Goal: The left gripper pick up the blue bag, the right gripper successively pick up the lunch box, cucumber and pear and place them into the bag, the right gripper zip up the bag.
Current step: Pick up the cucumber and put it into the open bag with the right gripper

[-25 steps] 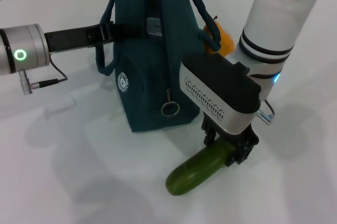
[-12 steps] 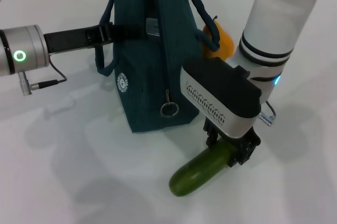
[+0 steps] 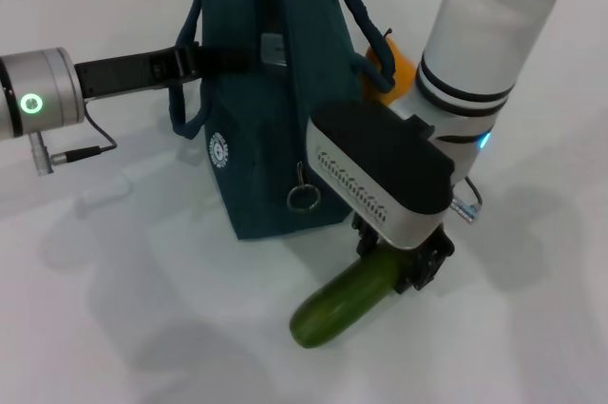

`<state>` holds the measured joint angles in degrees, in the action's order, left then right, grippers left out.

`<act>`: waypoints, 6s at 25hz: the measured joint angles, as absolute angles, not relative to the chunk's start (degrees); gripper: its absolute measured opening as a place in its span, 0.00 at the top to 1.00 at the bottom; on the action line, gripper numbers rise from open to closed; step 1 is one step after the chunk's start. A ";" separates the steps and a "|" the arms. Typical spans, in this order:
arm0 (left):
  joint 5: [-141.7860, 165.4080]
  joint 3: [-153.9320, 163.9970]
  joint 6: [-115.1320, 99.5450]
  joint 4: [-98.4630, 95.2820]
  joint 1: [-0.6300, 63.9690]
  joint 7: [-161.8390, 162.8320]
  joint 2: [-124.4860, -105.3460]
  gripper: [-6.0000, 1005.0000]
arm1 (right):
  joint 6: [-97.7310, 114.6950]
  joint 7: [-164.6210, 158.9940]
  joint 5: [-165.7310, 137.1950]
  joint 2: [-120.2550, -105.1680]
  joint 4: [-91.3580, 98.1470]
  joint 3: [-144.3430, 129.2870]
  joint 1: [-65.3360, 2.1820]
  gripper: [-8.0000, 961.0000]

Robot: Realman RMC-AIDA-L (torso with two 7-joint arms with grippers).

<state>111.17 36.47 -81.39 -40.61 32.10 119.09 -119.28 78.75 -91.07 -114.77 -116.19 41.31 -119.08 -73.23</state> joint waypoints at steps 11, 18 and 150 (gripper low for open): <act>111.18 36.39 -81.41 -40.82 31.72 119.10 -118.95 0.96 | 83.95 -96.16 -123.02 -116.08 50.92 -110.54 -68.43 0.42; 110.33 36.30 -81.38 -40.79 31.49 119.13 -118.73 0.96 | 89.12 -98.99 -128.43 -115.92 60.67 -101.54 -61.41 0.42; 102.39 36.59 -83.49 -37.61 29.44 114.78 -119.43 0.96 | 66.06 -58.50 -32.41 -116.18 21.50 -102.27 -45.93 0.32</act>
<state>102.39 36.59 -83.49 -37.61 29.44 114.78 -119.43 66.06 -58.50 -32.41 -116.18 21.50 -102.27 -45.93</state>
